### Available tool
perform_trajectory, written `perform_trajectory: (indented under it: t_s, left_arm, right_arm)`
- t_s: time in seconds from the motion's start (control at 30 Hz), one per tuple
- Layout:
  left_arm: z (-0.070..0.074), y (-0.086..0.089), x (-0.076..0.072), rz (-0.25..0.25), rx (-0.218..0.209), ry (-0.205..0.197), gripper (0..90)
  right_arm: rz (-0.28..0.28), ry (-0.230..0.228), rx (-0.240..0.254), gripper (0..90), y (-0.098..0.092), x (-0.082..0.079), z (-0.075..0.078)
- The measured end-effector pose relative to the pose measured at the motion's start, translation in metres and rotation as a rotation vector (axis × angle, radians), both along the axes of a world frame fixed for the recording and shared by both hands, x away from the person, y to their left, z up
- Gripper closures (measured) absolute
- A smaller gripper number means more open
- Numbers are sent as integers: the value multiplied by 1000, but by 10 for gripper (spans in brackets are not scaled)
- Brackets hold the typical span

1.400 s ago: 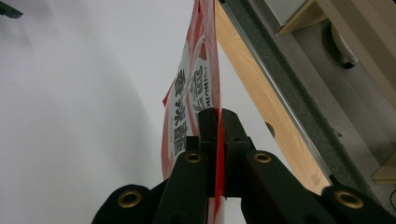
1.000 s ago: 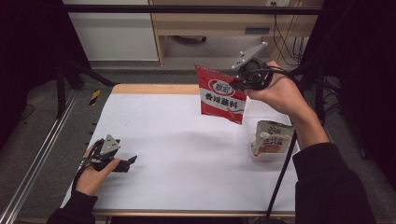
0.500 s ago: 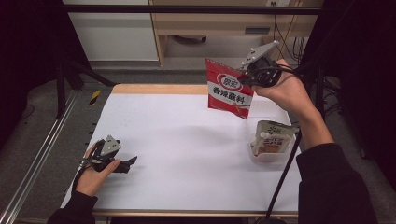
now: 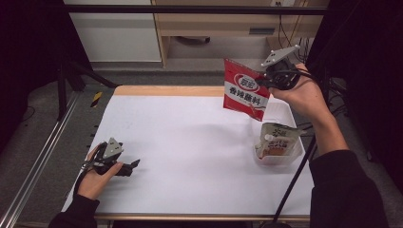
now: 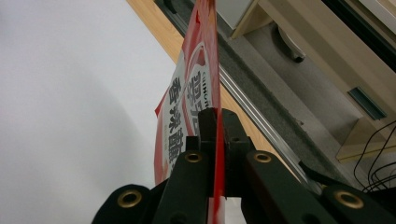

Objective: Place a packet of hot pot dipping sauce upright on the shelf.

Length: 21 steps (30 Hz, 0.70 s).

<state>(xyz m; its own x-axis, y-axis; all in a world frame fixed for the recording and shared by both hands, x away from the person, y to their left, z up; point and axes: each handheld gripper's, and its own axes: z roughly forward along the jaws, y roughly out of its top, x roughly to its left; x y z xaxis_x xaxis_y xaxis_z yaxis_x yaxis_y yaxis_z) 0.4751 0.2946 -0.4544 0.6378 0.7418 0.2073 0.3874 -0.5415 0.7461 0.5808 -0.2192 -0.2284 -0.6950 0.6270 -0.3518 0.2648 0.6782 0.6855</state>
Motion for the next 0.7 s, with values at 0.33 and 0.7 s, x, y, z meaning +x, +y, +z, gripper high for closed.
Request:
perform_trajectory:
  t_s: [0.33,0.7]
  left_arm:
    - [0,0,0,-4,1,1,79]
    - [0,-1,0,-7,4,2,79]
  right_arm:
    - [-55,-7,27,899,-26,1,-6]
    - [-113,1,41,899,-51,-3,-10]
